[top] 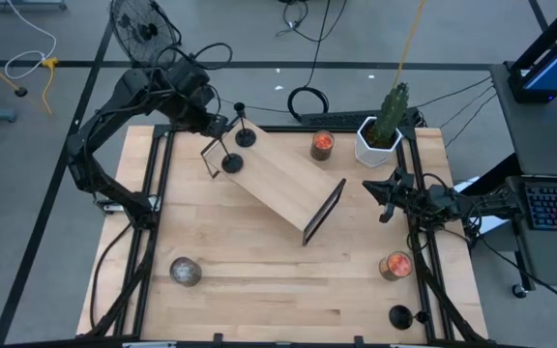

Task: Pick & Place candle stick holders
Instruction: Put the left black candle holder on the shelf

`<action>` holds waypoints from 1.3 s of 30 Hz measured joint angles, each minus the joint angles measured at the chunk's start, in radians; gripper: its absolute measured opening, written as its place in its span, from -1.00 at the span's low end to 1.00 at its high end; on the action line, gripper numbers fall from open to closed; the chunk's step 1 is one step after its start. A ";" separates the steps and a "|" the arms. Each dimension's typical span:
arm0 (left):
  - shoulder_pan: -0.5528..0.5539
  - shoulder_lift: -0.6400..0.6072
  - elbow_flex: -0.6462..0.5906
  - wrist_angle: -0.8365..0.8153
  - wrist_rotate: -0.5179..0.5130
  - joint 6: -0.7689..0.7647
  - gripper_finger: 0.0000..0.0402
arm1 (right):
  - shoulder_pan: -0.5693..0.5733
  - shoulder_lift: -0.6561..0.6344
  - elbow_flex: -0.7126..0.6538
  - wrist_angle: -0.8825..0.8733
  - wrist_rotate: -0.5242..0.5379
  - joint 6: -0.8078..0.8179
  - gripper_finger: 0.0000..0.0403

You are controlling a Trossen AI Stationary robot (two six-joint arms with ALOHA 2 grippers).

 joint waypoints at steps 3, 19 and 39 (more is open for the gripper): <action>0.000 0.000 0.000 0.041 0.033 0.003 -0.65 | 0.000 0.000 0.000 0.000 0.000 0.000 -0.98; -0.020 -0.044 0.154 -0.092 0.013 0.084 -0.65 | 0.000 0.000 0.000 0.000 0.000 0.000 -0.98; -0.300 -0.118 -0.033 -0.112 -0.146 -0.202 -0.65 | 0.000 0.000 0.000 -0.008 0.000 0.000 -0.98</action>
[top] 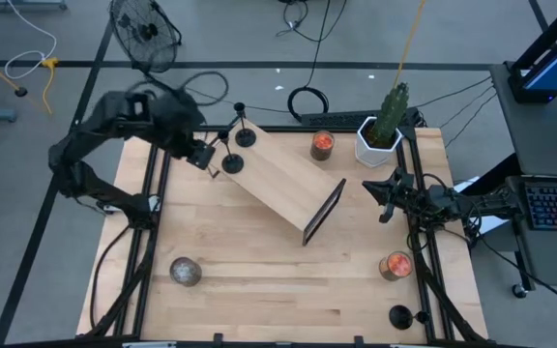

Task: Pick & Place candle stick holders
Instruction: Put the left black candle holder on the shelf

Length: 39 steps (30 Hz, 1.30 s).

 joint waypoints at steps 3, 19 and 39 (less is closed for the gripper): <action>-0.004 0.001 -0.074 0.000 0.008 -0.010 -0.62 | 0.000 0.000 0.000 0.000 0.000 0.000 -0.98; -0.061 -0.007 -0.275 0.083 -0.244 0.068 0.41 | 0.000 0.000 0.000 0.001 0.000 0.000 -0.98; -0.247 -0.040 -0.410 0.310 -0.603 -0.037 0.72 | 0.000 0.000 0.000 0.001 0.000 0.000 -0.98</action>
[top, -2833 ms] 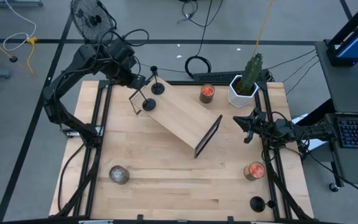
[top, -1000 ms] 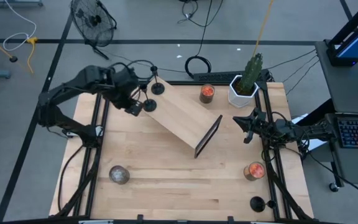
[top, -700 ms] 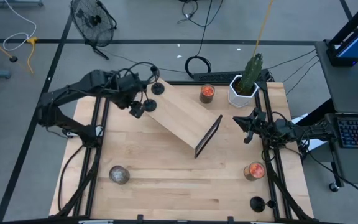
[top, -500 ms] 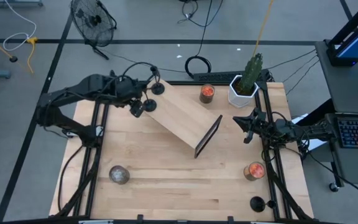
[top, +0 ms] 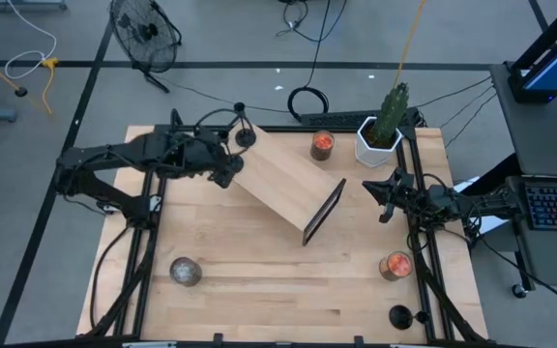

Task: Pick & Place candle stick holders
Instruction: Put the left black candle holder on the shelf

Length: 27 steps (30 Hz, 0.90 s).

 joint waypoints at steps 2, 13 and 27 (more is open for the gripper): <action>-0.007 -0.001 -0.053 0.076 -0.013 -0.002 0.72 | 0.000 0.000 0.000 0.000 0.000 0.000 -0.98; -0.013 0.000 -0.149 0.181 -0.141 -0.011 0.72 | 0.000 0.000 0.000 0.000 0.000 0.000 -0.98; 0.068 0.001 -0.149 0.294 -0.181 0.096 0.71 | 0.000 0.000 0.000 0.000 0.000 0.000 -0.98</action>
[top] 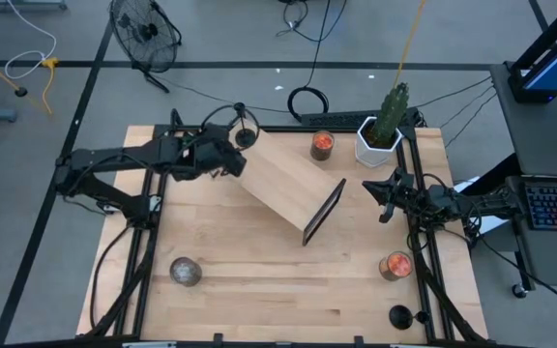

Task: Pick & Place candle stick holders
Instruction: Put the left black candle holder on the shelf

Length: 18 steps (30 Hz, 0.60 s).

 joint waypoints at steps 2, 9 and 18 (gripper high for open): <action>0.012 0.000 0.000 0.001 0.000 0.012 0.71 | 0.000 0.000 0.000 0.000 0.000 0.000 -0.98; 0.023 0.000 0.000 0.011 0.001 0.024 0.41 | 0.000 0.000 0.000 0.000 0.000 0.000 -0.98; 0.023 0.000 0.000 0.039 -0.007 0.070 -0.12 | 0.000 0.000 0.000 0.000 0.000 0.000 -0.98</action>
